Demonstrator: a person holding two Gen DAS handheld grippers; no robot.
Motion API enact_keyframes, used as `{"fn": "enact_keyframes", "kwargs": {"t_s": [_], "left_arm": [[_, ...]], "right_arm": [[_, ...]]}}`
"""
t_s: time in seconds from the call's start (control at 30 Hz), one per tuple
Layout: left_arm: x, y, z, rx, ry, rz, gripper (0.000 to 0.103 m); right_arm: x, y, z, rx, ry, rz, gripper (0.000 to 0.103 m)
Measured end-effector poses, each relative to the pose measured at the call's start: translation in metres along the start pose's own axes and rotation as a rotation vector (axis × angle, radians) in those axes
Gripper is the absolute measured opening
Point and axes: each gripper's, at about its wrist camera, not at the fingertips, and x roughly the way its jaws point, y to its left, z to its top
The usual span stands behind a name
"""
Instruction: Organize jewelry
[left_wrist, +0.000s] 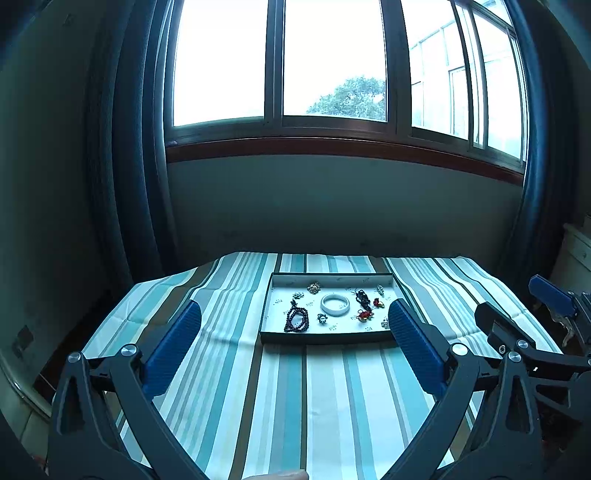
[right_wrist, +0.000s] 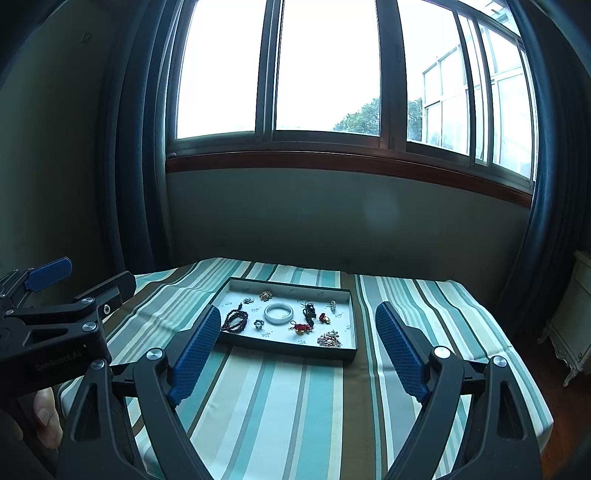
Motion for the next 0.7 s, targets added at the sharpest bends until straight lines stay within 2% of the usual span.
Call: {"fn": "enact_keyframes", "kwargs": {"t_s": [0.7], "left_arm": [[-0.0019,0.0,-0.0002,-0.001,0.002,0.006,0.101]], "right_arm": [[0.001,0.0005,-0.0005,-0.003,0.003,0.005,0.085]]}}
